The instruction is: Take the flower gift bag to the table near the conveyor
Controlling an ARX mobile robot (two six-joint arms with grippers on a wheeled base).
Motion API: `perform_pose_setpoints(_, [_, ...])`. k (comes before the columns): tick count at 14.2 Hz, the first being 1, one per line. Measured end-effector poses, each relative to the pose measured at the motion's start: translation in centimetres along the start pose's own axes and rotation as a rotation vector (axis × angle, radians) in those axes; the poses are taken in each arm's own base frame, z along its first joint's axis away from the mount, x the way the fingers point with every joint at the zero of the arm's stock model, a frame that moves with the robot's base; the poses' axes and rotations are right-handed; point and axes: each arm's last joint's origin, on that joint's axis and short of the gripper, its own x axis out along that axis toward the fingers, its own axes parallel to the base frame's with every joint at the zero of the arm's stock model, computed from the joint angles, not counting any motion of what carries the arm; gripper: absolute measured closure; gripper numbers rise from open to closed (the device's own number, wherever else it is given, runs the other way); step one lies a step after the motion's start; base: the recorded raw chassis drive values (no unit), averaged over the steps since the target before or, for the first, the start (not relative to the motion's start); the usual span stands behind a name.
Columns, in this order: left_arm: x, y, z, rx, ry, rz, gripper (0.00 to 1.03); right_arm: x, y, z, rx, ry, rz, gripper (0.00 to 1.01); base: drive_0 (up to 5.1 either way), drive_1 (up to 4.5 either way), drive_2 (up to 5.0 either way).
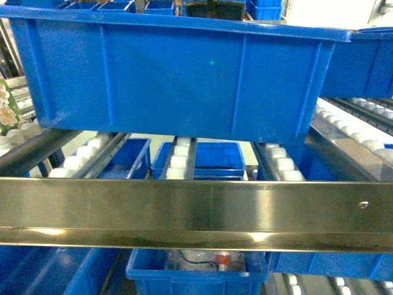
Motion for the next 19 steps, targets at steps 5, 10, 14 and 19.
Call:
perform_pose_setpoints(5, [0.01,0.0,0.02,0.0,-0.002,0.0,1.01,0.01,0.0,0.0,0.0,0.0,0.0,0.99,-4.6,0.86,3.9])
perform_pose_setpoints(10, [0.0,0.0,-0.02,0.0,0.001,0.0,1.01,0.0,0.0,0.0,0.0,-0.001,0.0,0.99,-4.6,0.87,4.0])
perform_pose_setpoints(14, [0.0,0.0,-0.03,0.0,0.002,0.0,1.01,0.01,0.0,-0.05,0.0,0.003,0.0,0.99,-4.7,0.75,3.8])
perform_pose_setpoints(19, [-0.01,0.0,0.01,0.0,-0.002,0.0,1.01,0.02,0.0,-0.06,0.0,0.003,0.0,0.99,-4.7,0.75,3.8])
